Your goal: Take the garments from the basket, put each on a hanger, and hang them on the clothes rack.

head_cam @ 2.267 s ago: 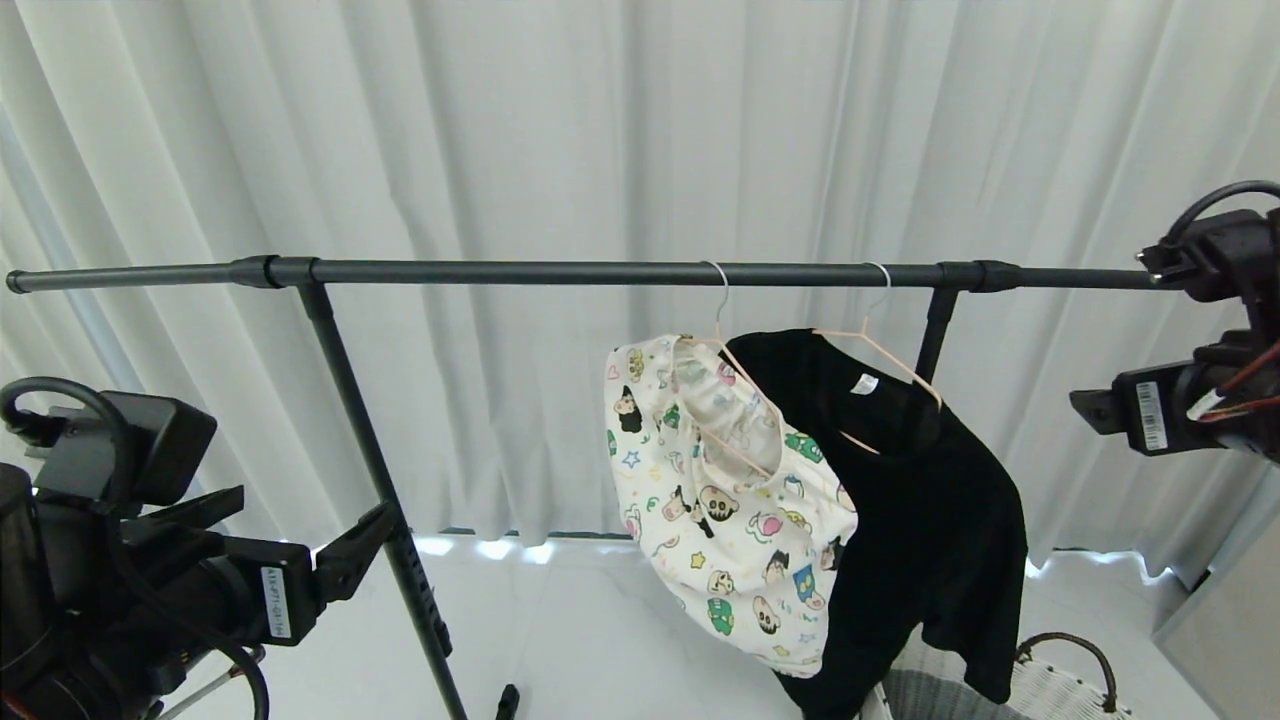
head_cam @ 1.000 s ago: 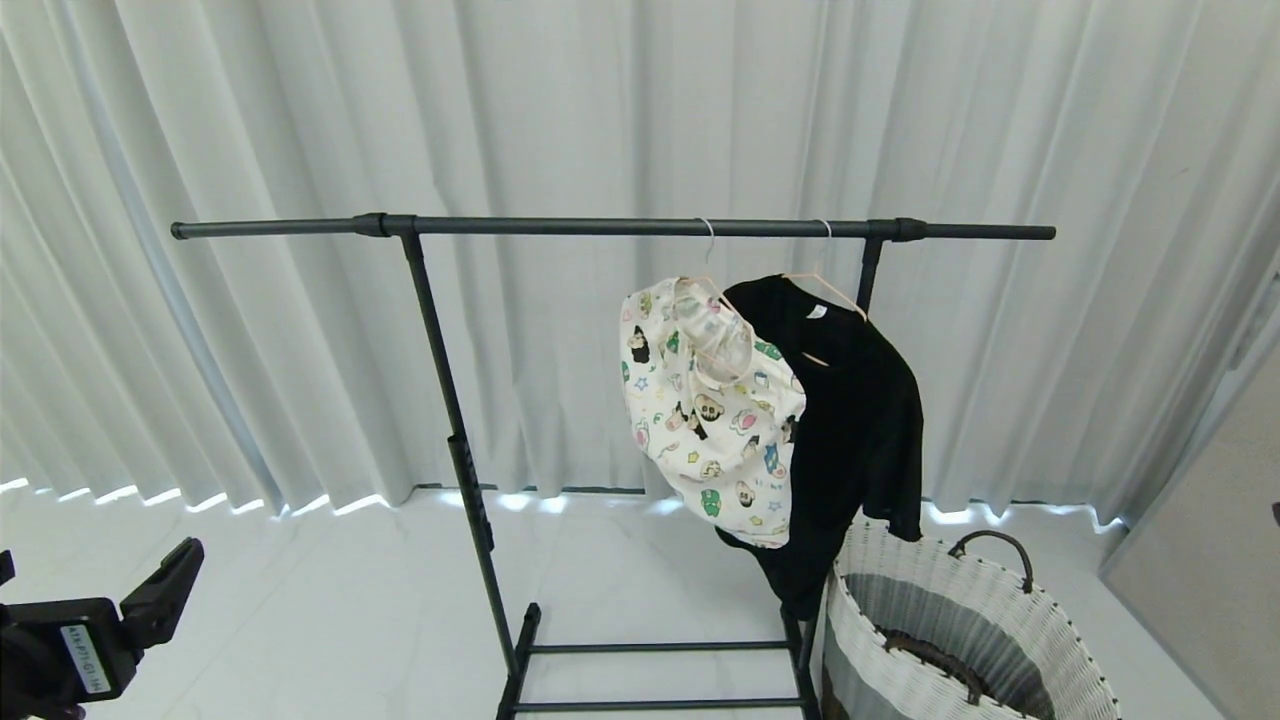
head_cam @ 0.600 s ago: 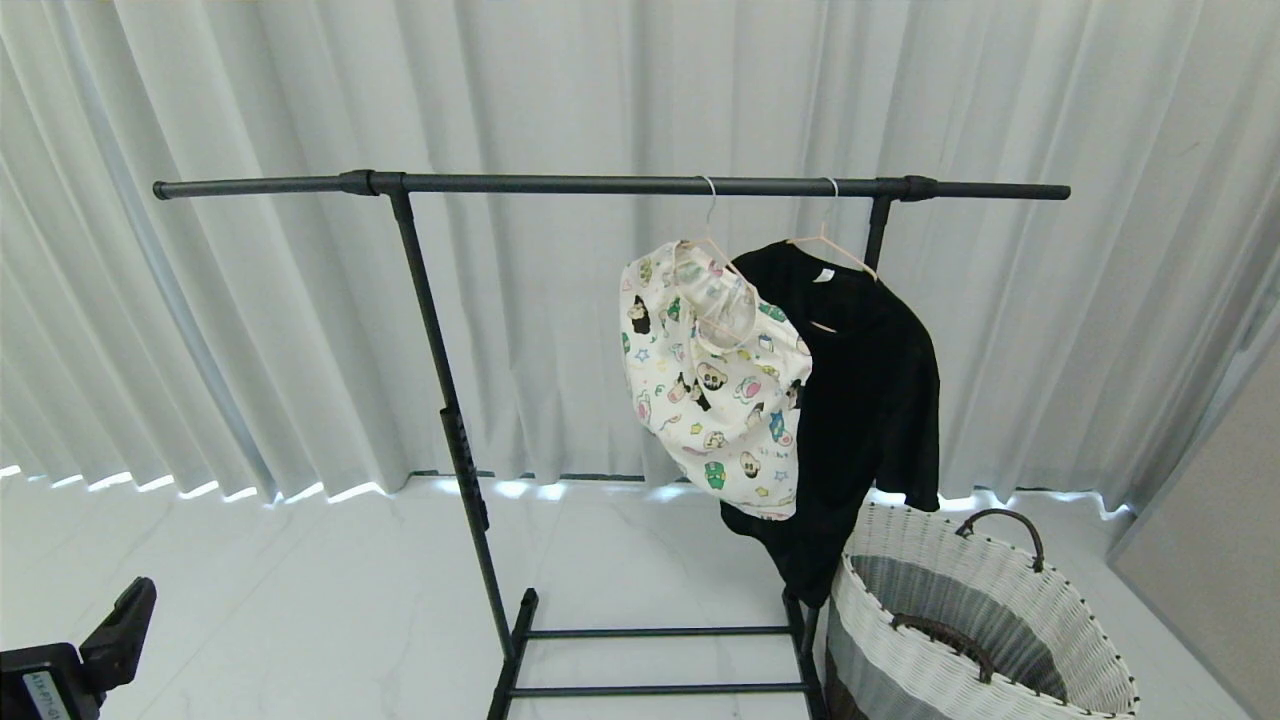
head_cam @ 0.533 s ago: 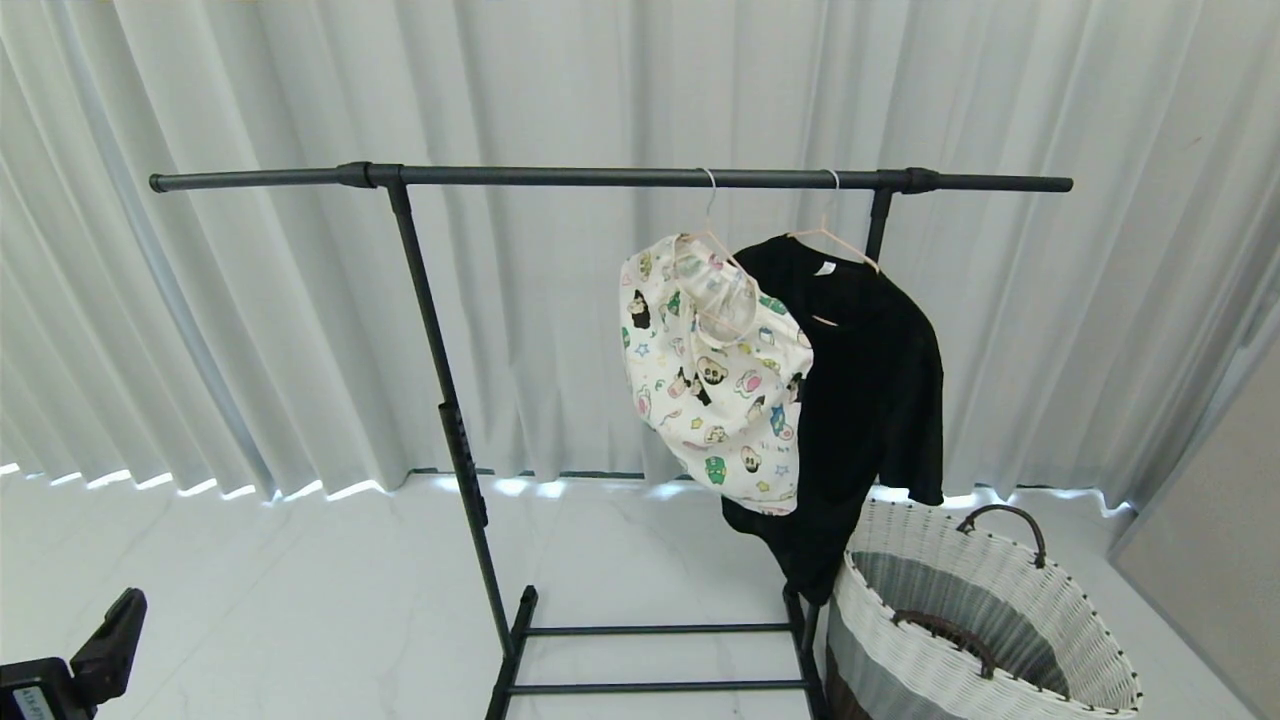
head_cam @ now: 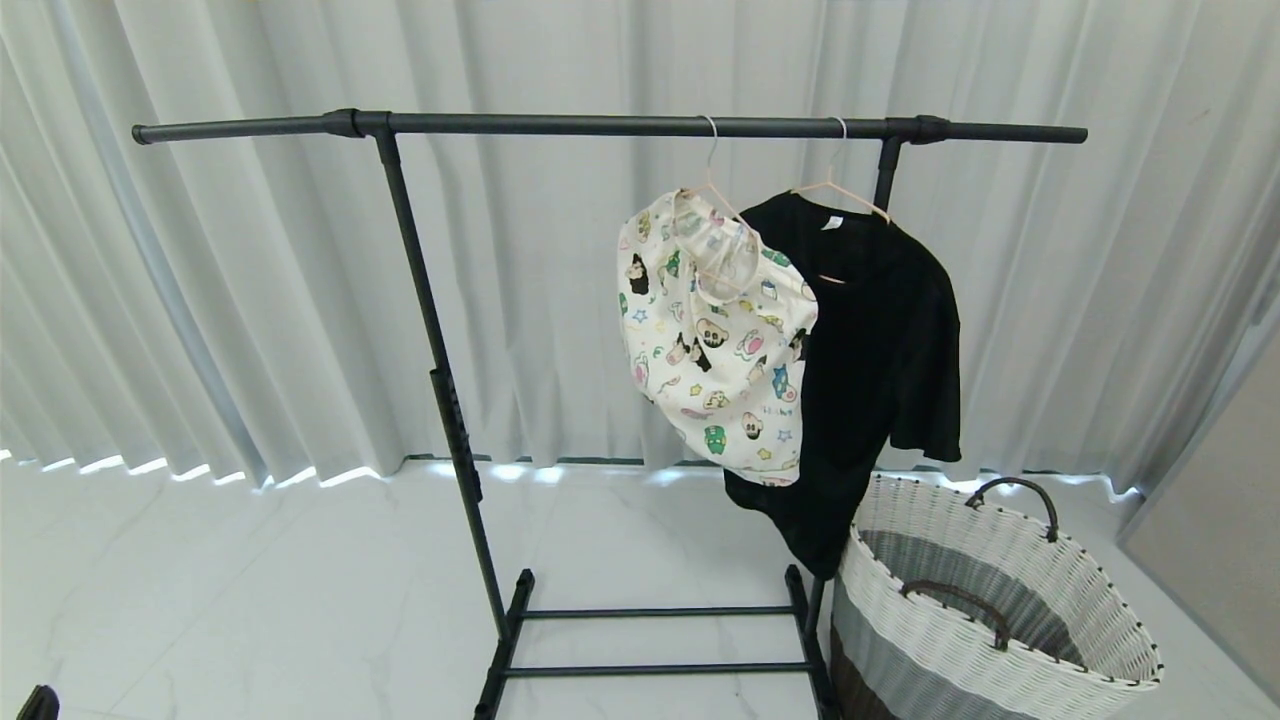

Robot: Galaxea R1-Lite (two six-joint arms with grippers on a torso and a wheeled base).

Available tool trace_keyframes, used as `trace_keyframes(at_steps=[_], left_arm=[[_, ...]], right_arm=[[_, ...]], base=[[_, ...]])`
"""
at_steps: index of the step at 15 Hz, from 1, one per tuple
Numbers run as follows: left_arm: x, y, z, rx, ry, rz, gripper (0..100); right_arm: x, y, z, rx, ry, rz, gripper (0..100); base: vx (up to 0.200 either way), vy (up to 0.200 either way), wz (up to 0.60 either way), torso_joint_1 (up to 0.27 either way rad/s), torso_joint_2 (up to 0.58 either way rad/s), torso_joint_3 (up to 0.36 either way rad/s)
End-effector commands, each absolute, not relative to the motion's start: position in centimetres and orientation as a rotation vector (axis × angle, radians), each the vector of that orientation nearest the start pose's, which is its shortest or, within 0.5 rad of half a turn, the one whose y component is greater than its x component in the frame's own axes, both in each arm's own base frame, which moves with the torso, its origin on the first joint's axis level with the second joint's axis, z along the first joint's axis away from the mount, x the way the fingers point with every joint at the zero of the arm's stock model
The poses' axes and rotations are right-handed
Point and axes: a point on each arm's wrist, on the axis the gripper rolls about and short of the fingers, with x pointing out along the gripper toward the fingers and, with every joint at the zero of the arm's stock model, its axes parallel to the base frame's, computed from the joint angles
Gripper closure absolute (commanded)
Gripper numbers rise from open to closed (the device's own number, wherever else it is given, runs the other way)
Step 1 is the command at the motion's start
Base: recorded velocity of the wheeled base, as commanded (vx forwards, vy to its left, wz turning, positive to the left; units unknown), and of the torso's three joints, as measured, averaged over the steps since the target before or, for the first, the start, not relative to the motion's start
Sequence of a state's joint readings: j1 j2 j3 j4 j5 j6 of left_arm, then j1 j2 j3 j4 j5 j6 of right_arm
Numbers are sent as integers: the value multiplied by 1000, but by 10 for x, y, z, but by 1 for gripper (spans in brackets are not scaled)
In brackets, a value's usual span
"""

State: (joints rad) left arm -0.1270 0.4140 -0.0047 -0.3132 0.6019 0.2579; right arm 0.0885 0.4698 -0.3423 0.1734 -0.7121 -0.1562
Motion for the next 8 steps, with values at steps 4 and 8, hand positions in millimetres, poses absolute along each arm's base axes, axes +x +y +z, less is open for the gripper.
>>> trace_keyframes(at_steps=[4, 8], left_arm=[[-17, 15, 91, 298, 31, 457, 0], [-16, 10, 92, 302, -16, 241, 0]], right_arm=[[-24, -16, 102, -234, 63, -595, 0], [-16, -11, 92, -153, -11, -383, 0]], base=[[0, 0, 0, -12, 36, 19], [0, 0, 0, 0, 0, 0]])
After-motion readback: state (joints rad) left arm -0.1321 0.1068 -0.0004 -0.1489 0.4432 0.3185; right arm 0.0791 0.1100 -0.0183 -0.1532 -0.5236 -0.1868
